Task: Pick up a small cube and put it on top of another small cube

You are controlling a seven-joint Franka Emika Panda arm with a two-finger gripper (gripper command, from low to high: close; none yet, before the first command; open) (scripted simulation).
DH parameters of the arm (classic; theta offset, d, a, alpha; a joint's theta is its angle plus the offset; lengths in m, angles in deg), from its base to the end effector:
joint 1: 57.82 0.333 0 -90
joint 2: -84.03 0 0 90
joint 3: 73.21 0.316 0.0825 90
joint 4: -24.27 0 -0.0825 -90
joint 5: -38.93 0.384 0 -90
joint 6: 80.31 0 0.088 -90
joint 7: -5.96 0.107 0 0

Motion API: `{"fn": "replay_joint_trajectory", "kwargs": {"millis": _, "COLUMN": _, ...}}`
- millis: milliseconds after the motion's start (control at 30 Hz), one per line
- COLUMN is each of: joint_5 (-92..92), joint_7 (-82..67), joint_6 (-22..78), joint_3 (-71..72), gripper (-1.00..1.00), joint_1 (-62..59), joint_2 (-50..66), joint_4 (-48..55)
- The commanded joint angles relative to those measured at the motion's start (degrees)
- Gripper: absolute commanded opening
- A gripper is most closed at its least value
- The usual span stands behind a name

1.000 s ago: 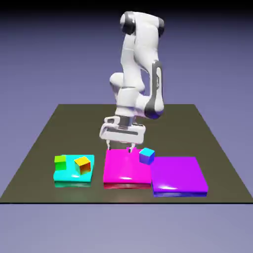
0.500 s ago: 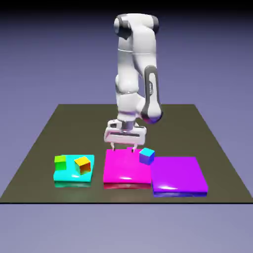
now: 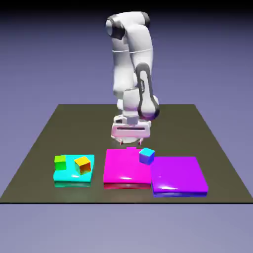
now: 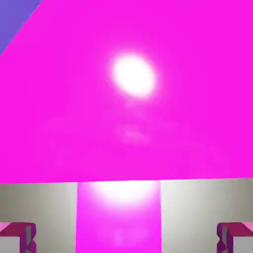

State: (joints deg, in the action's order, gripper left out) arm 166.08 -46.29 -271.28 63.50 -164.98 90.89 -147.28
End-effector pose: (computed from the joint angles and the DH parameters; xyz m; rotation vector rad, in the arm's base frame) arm 0.1947 0.0262 0.1933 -2.8347 1.2164 -0.1964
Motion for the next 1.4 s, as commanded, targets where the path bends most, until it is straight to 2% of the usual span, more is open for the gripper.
{"fn": "replay_joint_trajectory", "kwargs": {"millis": 0, "joint_5": -0.1, "joint_7": 1.2, "joint_6": 1.9, "joint_3": -0.8, "gripper": 0.00, "joint_1": 1.6, "joint_2": -2.1, "joint_4": 0.0}}
{"fn": "replay_joint_trajectory", "kwargs": {"millis": 633, "joint_5": -2.6, "joint_7": 24.5, "joint_6": 38.2, "joint_3": -15.5, "gripper": 0.00, "joint_1": 32.3, "joint_2": -40.8, "joint_4": -0.4}}
{"fn": "replay_joint_trajectory", "kwargs": {"millis": 667, "joint_5": -2.6, "joint_7": 24.5, "joint_6": 38.2, "joint_3": -15.5, "gripper": -1.00, "joint_1": 32.3, "joint_2": -40.8, "joint_4": -0.4}}
{"fn": "replay_joint_trajectory", "kwargs": {"millis": 700, "joint_5": -2.6, "joint_7": 24.5, "joint_6": 38.2, "joint_3": -15.5, "gripper": -1.00, "joint_1": 32.3, "joint_2": -40.8, "joint_4": -0.4}}
{"fn": "replay_joint_trajectory", "kwargs": {"millis": 1367, "joint_5": 0.0, "joint_7": 0.0, "joint_6": 0.0, "joint_3": 0.0, "gripper": -1.00, "joint_1": 0.0, "joint_2": 0.0, "joint_4": 0.0}}
